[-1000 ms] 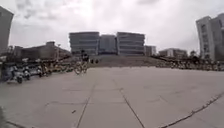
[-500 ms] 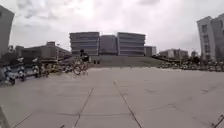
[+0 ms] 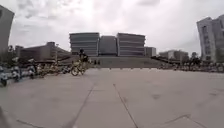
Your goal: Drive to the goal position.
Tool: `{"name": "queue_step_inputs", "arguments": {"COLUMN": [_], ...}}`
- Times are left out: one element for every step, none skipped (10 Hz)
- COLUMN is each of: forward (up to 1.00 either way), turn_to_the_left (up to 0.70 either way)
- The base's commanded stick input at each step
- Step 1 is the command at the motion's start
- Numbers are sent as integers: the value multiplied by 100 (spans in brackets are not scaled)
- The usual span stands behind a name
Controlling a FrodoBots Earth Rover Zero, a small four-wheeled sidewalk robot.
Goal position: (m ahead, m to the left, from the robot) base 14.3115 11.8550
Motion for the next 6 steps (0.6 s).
{"name": "queue_step_inputs", "arguments": {"forward": [70, 70, 70, 70, 70, 70], "turn_to_the_left": [0, 0, 0, 0, 0, 0]}}
